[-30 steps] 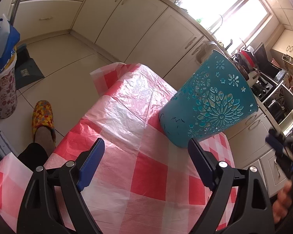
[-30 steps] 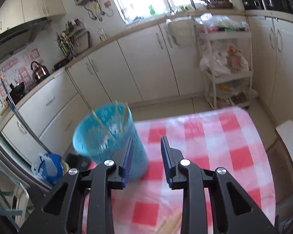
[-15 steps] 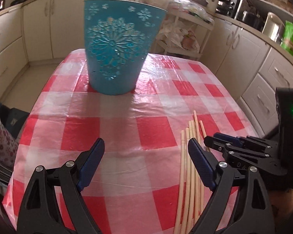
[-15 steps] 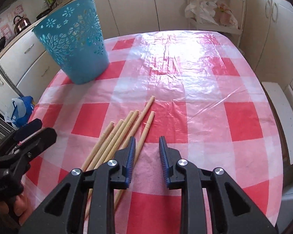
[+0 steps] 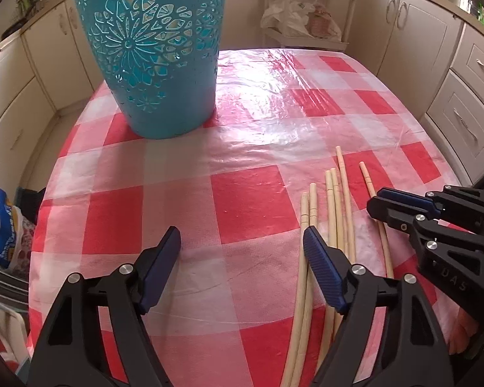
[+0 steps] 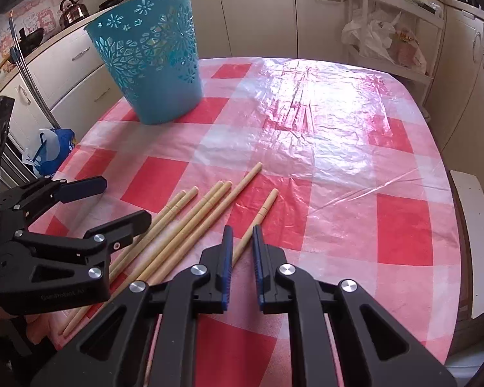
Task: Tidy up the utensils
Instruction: 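Move both tools down to the chopstick pile on the cloth, then grasp one chopstick with the left tool while the right tool grasps another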
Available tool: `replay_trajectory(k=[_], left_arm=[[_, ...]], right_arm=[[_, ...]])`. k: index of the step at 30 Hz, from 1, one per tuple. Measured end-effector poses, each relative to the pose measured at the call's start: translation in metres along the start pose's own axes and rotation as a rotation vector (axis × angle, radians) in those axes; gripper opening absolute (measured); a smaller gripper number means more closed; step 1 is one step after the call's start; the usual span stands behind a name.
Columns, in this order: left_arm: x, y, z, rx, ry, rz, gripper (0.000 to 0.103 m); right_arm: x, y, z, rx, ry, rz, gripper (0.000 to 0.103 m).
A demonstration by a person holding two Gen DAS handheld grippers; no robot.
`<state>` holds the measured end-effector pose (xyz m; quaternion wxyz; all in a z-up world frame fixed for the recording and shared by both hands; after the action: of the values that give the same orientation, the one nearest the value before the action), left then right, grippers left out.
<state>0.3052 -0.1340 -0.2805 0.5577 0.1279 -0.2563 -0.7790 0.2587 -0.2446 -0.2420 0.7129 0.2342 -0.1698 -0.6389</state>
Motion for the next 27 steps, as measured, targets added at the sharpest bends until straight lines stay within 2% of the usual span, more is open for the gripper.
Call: replay_trajectory(k=[5,9,11,14,18,20,21,23,25,27], left_arm=[[0.016,-0.001,-0.005,-0.029,0.023,-0.079,0.064],[0.009,0.002,-0.004,-0.033,0.044,-0.06,0.06],[0.008,0.003,-0.005,-0.039,0.032,-0.041,0.051],[0.016,0.002,-0.004,-0.066,0.023,-0.06,0.037],[0.016,-0.007,0.0,-0.126,0.003,-0.047,0.037],[0.015,-0.008,0.0,-0.132,-0.002,-0.068,0.036],[0.018,-0.008,0.0,-0.134,-0.012,-0.082,0.032],[0.029,-0.006,-0.004,-0.146,-0.045,-0.13,0.009],[0.033,-0.004,-0.004,-0.152,-0.059,-0.152,0.005],[0.028,0.0,0.001,-0.127,-0.111,-0.104,0.005]], right_arm=[[-0.001,0.002,-0.001,-0.02,0.011,0.024,0.013],[0.0,0.0,0.0,-0.026,0.018,0.029,0.013],[-0.005,0.001,-0.001,-0.028,0.051,0.028,0.013],[-0.008,0.001,-0.002,-0.042,0.051,0.053,0.013],[-0.005,-0.002,0.0,-0.076,0.054,0.053,0.013],[-0.008,-0.002,-0.001,-0.079,0.019,0.082,0.013],[-0.011,-0.002,-0.001,-0.079,-0.001,0.103,0.013],[-0.017,-0.003,-0.001,-0.072,-0.029,0.14,0.013],[-0.016,-0.002,0.0,-0.069,-0.002,0.103,0.012],[-0.007,-0.003,0.0,-0.065,0.056,0.008,0.01]])
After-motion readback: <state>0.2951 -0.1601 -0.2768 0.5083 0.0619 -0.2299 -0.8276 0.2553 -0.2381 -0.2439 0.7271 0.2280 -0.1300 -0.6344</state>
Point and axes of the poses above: each gripper's, at about its wrist camera, not at the fingertips, and z roughly against the way its jaws point, x to its right, y to its top, the point moved 9 cm from there along -z, roughly the way its jaws point, and after that the axes turned 6 degrees about -y, right-handed, at the moved point
